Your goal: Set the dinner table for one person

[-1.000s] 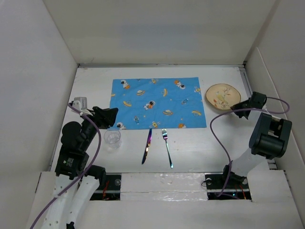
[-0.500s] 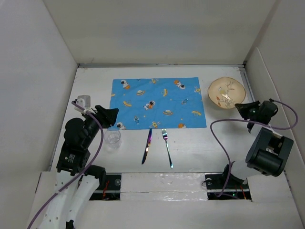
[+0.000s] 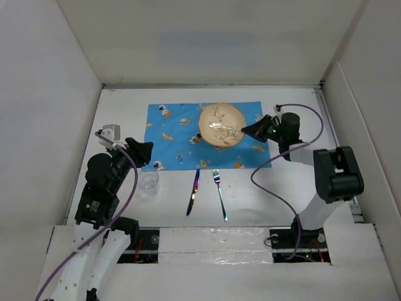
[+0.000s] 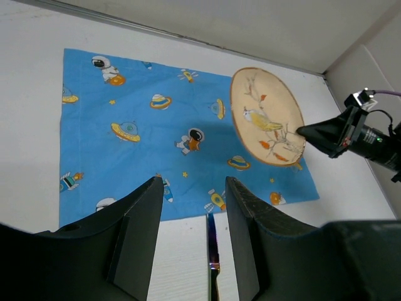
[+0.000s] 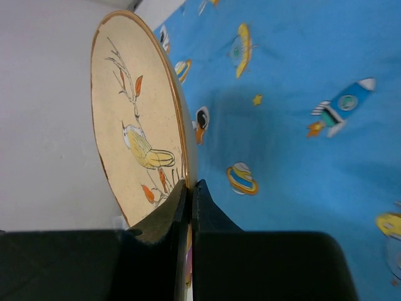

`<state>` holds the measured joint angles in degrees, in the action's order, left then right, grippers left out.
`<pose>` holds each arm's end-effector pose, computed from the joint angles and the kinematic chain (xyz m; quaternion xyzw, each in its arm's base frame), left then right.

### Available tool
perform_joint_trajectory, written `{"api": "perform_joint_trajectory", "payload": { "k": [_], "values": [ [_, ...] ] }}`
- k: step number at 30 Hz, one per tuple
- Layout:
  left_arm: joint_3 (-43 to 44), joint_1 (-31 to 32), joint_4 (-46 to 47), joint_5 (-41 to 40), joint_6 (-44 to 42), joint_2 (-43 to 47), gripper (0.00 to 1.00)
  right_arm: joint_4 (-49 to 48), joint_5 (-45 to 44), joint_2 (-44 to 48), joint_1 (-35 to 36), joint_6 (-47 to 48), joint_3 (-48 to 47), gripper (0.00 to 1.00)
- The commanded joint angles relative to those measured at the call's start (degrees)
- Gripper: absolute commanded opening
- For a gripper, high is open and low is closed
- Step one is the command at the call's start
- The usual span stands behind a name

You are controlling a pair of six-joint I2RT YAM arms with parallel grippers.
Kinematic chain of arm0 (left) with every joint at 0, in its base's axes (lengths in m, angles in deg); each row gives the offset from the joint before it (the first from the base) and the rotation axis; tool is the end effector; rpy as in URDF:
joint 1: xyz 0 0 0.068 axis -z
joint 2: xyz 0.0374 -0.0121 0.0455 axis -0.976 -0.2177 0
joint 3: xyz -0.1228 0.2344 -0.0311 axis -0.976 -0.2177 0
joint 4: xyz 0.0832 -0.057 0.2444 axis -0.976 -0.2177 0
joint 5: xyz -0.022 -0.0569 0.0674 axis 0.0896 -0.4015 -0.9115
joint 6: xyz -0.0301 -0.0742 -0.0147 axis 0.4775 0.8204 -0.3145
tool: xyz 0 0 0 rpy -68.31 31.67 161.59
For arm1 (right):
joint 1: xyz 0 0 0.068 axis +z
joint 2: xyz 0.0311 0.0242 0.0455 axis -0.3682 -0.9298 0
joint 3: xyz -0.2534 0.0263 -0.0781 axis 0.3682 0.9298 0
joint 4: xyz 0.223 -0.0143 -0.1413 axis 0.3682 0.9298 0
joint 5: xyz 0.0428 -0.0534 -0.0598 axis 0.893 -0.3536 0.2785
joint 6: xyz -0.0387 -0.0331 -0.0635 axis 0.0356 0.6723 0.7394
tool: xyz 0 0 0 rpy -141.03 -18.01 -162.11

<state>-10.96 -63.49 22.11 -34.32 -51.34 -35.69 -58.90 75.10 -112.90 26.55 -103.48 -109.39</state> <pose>0.1602 -0.0472 0.3509 -0.0097 0.7086 -0.2476 0.6607 0.3668 0.0729 0.1741 0.1433 0.7800 0.4816 0.3731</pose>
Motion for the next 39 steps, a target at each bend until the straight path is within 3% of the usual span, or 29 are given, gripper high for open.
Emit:
{"api": "perform_joint_trajectory", "payload": {
  "k": [1,12,28,29,32,35,39],
  "values": [
    [0.2,0.4,1.7,-1.6,-1.0,1.3,0.41,-13.5,1.4,-2.3,3.3,-4.6,-7.9,0.00],
    [0.2,0.4,1.6,-2.3,-1.0,1.0,0.42,-4.9,-2.7,-15.4,11.6,-2.4,-18.7,0.00],
    [0.3,-0.8,2.1,-0.6,-1.3,0.4,0.41,7.0,-5.9,-19.3,13.9,3.8,-19.9,0.01],
    [0.5,-0.8,2.0,-0.6,-1.3,0.3,0.41,7.7,-6.2,-19.3,13.9,4.0,-19.9,0.15],
    [0.4,-0.8,1.8,-0.5,-1.3,0.6,0.42,10.7,-5.3,-19.4,13.9,5.8,-21.2,0.39],
    [0.4,-0.8,1.8,-1.0,-1.3,0.4,0.42,14.2,-6.1,-16.7,13.3,9.1,-21.8,0.51],
    [0.3,-0.8,1.8,-1.3,-1.3,0.9,0.42,20.6,-12.2,-9.8,13.3,16.2,-21.3,0.52]
  ]
}}
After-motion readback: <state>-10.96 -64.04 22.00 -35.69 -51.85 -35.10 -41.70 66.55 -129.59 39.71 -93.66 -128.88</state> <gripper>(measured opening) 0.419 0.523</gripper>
